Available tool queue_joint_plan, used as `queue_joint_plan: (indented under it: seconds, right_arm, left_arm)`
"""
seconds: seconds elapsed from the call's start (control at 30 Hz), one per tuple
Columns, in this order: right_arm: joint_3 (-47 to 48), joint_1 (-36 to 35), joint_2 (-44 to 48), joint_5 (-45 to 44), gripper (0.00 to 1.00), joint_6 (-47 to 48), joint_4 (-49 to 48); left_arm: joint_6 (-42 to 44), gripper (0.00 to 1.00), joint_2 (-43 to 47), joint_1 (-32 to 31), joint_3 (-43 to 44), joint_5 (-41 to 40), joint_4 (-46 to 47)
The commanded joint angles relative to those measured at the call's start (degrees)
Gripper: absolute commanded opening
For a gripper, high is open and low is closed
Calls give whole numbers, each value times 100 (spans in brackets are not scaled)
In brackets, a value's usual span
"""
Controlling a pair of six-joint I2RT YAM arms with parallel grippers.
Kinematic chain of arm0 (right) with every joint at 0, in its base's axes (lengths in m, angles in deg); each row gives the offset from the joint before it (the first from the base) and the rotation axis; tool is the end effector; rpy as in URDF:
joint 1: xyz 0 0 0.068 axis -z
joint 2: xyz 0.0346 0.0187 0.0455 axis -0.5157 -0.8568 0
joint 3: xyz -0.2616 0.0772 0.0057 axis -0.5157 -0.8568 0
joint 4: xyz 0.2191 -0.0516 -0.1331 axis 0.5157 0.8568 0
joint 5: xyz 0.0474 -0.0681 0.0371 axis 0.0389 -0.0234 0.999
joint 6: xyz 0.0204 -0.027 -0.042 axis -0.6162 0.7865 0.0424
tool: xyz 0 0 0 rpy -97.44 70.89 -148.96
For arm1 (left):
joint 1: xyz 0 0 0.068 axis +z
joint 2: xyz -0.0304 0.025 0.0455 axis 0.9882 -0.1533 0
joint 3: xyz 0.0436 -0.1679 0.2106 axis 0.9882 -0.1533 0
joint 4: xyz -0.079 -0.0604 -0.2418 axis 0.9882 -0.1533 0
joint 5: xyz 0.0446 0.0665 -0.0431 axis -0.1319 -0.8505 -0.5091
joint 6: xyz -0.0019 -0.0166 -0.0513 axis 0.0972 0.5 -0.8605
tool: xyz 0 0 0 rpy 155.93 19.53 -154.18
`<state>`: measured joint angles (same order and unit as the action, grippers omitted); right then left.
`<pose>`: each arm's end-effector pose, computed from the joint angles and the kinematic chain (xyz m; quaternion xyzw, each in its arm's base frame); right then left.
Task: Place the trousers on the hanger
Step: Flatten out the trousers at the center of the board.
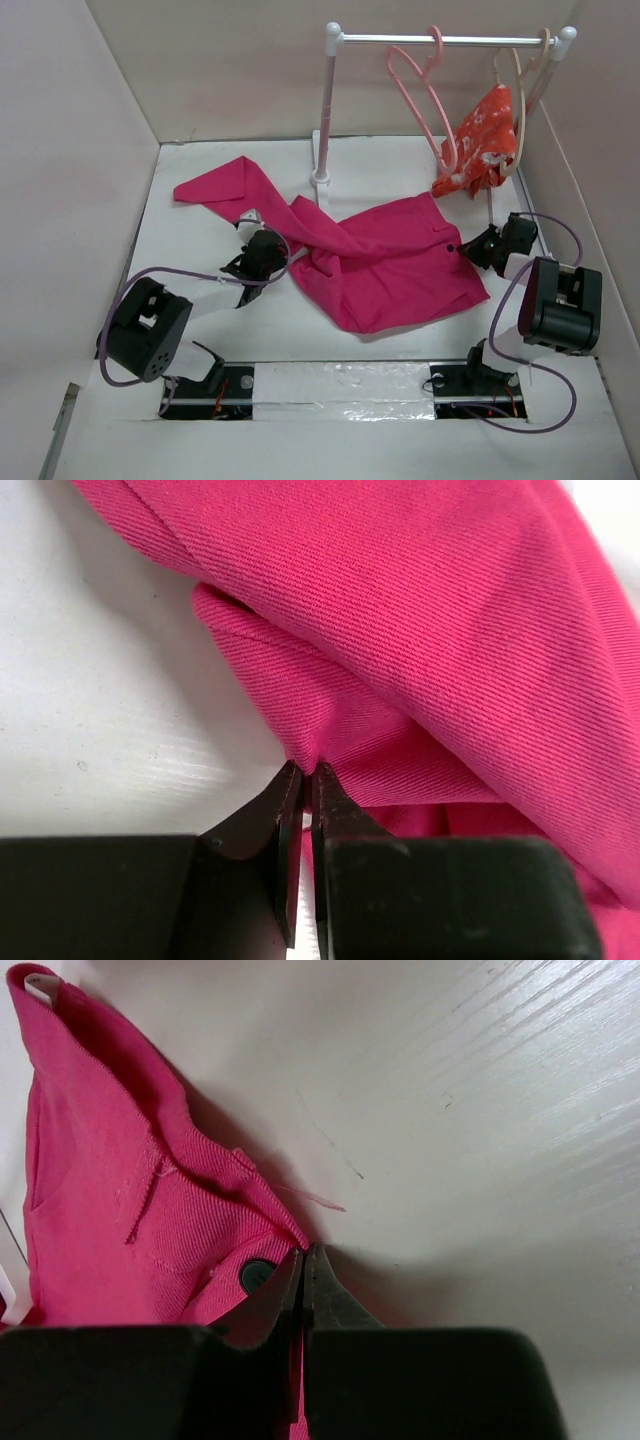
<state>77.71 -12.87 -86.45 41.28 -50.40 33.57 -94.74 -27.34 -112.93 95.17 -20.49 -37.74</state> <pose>0.2670 -0.0745 0.1374 0.3266 0.8510 0.2091 0.3542 0.2325 -0.1299 0.1633 -0.1745 0.8369 -0.1906 0.4825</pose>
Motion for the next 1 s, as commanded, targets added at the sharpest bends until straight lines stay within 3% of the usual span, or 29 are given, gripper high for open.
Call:
queue_joint_plan:
  seconds: [0.0,0.2,0.37,0.53,0.83,0.97]
  right_arm:
    - [-160,-86,381,226,0,-111,82]
    - [-363,203,2341,-644,0,-604,713]
    - [-442,678,3422,-1470,0,-666,1303]
    - [-575,1231,3933,-1813,0,-746,1496]
    - [-477,1435,3784,-1832,0,-789,1699]
    - [-618,1435,3890,-1718,21,-798,1479]
  left_arm:
    - [81,0,465,46,43,-75,172]
    - [37,0,1782,99,-256,-382,-538]
    - [72,0,3636,99,-161,-856,-1479]
    - [125,0,4955,160,349,-1208,-2657]
    - [72,0,5879,160,1483,-1841,-3950]
    - [38,0,5889,160,1712,-1964,-4441]
